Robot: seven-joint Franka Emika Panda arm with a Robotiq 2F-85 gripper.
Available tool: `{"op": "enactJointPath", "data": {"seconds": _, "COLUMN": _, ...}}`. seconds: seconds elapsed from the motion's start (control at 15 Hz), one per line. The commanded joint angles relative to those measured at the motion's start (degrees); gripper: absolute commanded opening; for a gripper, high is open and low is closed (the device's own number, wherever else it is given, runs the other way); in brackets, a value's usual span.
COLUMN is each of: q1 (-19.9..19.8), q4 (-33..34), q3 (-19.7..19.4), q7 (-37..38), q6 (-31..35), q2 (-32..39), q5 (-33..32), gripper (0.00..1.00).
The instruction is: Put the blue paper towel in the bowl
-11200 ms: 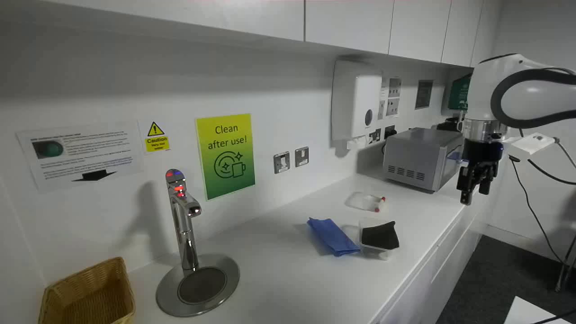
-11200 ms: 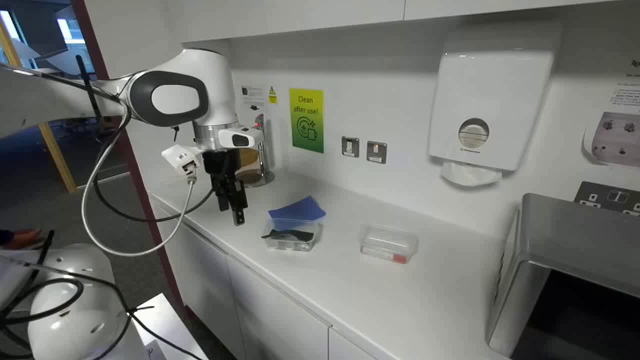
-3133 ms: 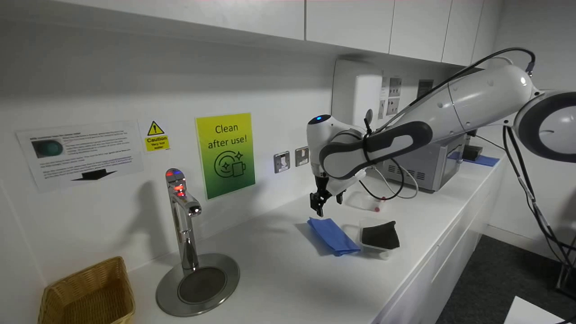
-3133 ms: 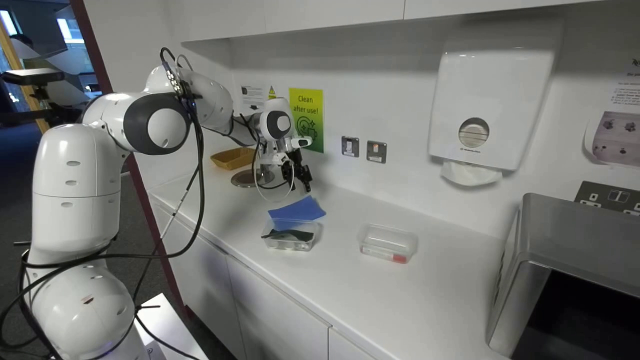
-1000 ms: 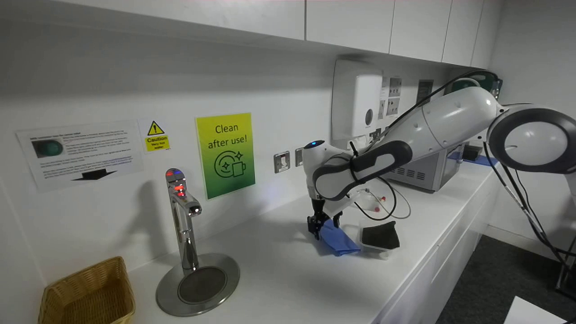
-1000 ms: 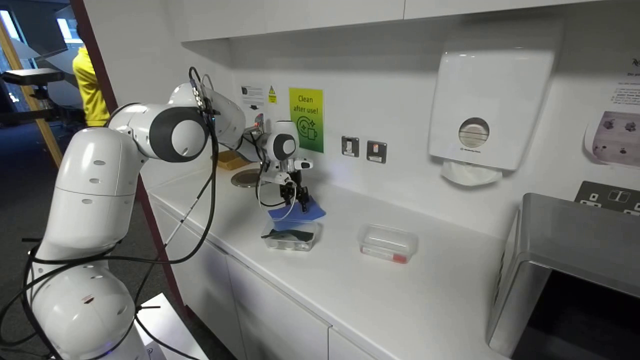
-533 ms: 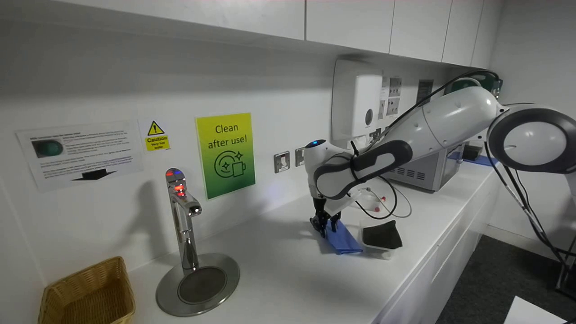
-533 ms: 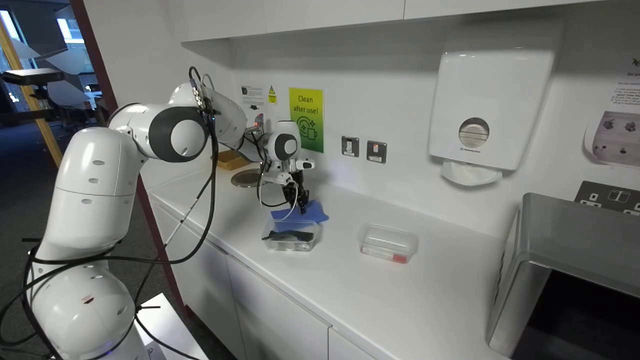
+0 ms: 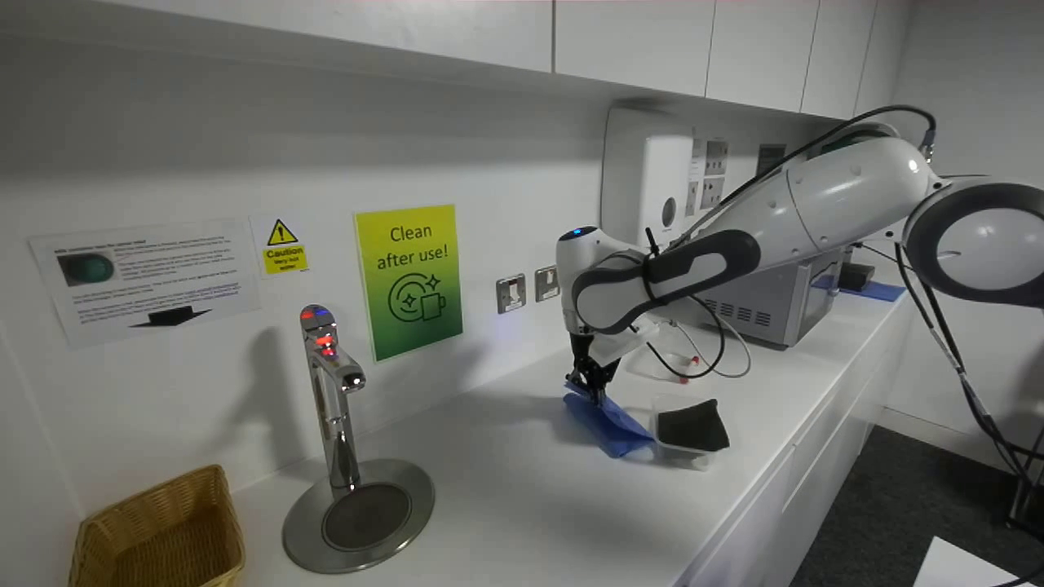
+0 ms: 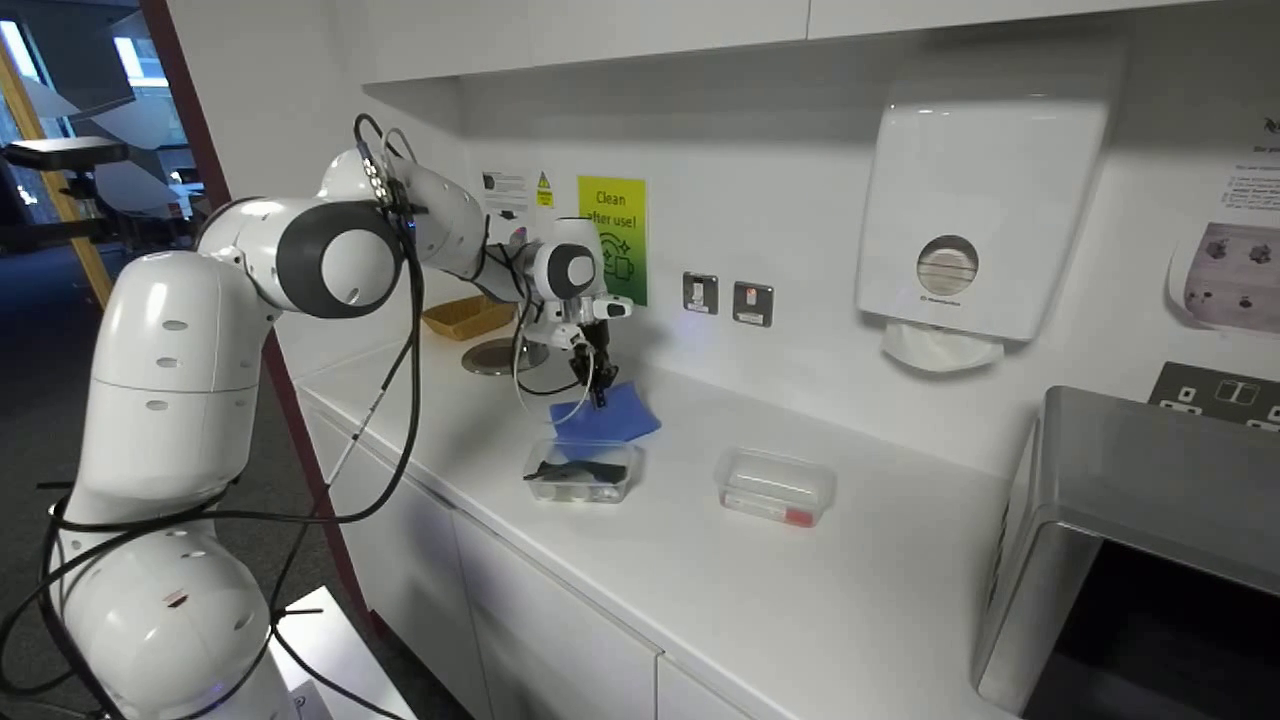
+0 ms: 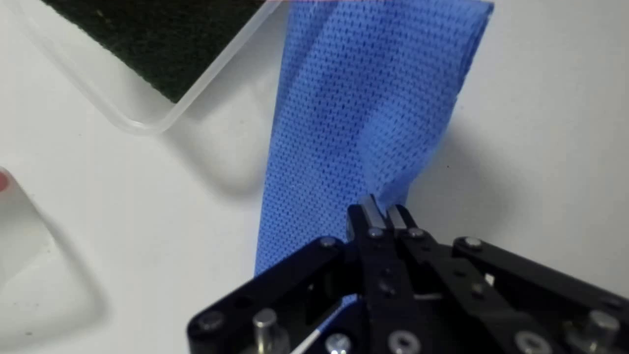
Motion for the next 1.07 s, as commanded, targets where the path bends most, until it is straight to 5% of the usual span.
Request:
{"op": "enactJointPath", "data": {"seconds": 0.0, "q1": 1.14, "q4": -1.64, "q3": -0.79, "q7": 2.25, "q6": -2.40, "q2": -6.34, "q5": -2.18, "gripper": 0.00}}
{"op": "enactJointPath", "data": {"seconds": 0.6, "q1": 1.52, "q4": -4.51, "q3": 0.01, "q7": 9.84, "q6": -7.80, "q2": -18.23, "q5": -15.46, "gripper": 0.00}}
{"op": "enactJointPath", "data": {"seconds": 1.0, "q1": 0.19, "q4": -7.14, "q3": 1.95, "q7": 12.04, "q6": -11.53, "q2": -26.71, "q5": -14.56, "gripper": 0.00}}
